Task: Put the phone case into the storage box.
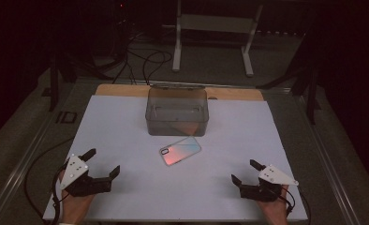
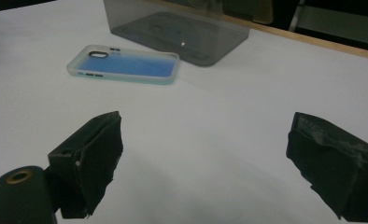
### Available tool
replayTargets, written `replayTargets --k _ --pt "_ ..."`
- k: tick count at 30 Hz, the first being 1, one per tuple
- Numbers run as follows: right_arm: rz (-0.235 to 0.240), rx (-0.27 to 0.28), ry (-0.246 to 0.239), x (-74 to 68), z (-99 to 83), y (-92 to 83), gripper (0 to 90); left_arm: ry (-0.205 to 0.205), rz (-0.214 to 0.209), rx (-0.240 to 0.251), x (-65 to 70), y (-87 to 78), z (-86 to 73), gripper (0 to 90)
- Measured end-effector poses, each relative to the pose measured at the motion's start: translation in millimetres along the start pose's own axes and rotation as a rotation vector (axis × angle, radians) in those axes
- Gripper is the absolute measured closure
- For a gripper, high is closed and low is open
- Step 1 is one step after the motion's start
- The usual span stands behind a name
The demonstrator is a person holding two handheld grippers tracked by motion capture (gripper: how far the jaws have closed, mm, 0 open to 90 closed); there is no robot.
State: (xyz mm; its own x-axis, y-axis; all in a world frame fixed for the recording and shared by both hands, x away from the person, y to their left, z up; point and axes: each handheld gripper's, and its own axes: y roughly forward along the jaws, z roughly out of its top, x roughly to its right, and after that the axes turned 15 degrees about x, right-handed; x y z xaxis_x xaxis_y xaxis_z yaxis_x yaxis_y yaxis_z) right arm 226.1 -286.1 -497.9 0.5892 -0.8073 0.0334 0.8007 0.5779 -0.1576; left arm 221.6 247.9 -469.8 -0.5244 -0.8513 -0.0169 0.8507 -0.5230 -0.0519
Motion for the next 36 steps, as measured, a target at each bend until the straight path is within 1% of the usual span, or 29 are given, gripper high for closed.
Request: replayTargets --k 1,5,8,12,13,17,22,27,34,36 --pt "-0.002 0.003 0.004 0.0 0.1 -0.3 10.6 -0.009 0.003 0.000 -0.7 -0.2 -0.6 0.4" --pt "-0.003 0.003 0.003 0.1 0.1 -0.4 10.6 -0.012 0.001 0.000 -0.6 0.5 -1.3 0.4" --pt "-0.001 0.004 0.005 -0.4 0.2 -0.5 10.6 -0.007 -0.003 -0.003 0.9 2.0 -0.1 0.4" --pt "-0.003 0.004 0.005 -0.5 0.1 -0.5 10.6 0.006 -0.022 -0.014 3.9 7.1 1.9 0.4" --pt "-0.004 0.007 0.006 -0.4 0.1 -0.6 10.6 0.011 -0.033 -0.021 5.1 10.1 3.7 0.4" --pt "-0.006 0.007 0.005 -0.6 0.1 -0.7 10.6 0.019 -0.044 -0.028 6.2 14.2 7.4 0.4" --pt "-0.006 0.006 0.006 -0.8 0.1 -0.4 10.6 0.024 -0.050 -0.034 6.1 20.7 13.0 0.5" --pt "-0.006 0.006 0.004 -1.1 0.2 -0.5 10.6 0.040 -0.060 -0.042 7.4 27.0 18.0 0.7" --pt "-0.004 0.003 -0.002 -1.0 0.0 -0.1 10.6 0.051 -0.070 -0.056 8.2 36.9 20.0 0.8" --pt "-0.005 0.003 -0.002 -1.0 0.0 -0.1 10.6 0.048 -0.073 -0.060 7.6 39.9 20.2 0.7"
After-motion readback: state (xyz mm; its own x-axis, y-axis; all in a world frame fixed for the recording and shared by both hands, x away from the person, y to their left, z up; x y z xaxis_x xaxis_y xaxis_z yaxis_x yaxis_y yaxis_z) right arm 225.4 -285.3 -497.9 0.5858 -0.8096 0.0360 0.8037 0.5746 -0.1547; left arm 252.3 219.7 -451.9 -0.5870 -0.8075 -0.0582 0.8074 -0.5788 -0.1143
